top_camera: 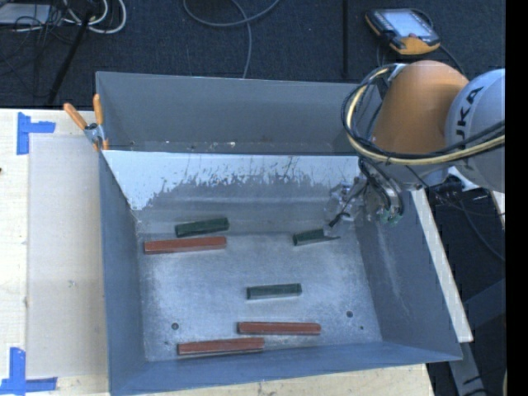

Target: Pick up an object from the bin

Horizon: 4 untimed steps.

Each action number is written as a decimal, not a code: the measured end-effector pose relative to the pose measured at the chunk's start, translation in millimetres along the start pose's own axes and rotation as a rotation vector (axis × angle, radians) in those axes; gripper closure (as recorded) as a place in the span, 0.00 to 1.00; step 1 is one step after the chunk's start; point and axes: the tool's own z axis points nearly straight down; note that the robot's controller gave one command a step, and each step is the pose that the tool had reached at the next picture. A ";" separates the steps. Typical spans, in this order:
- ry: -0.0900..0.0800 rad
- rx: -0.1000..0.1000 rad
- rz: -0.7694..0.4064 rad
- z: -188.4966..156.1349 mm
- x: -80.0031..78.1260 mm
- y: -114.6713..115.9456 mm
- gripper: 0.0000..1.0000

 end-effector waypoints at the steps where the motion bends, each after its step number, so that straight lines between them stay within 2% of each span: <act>1: -0.001 0.000 -0.143 111.6 -0.4 17.2 0.00; 2: 0.000 0.001 -0.145 111.3 -0.1 17.8 1.00; 3: 0.000 0.001 -0.145 111.3 -0.1 17.8 1.00; 4: -0.003 0.001 -0.366 49.8 26.4 -21.0 0.00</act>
Offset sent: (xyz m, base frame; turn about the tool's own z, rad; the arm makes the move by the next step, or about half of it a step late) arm 0.0000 0.0000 0.0000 0.0000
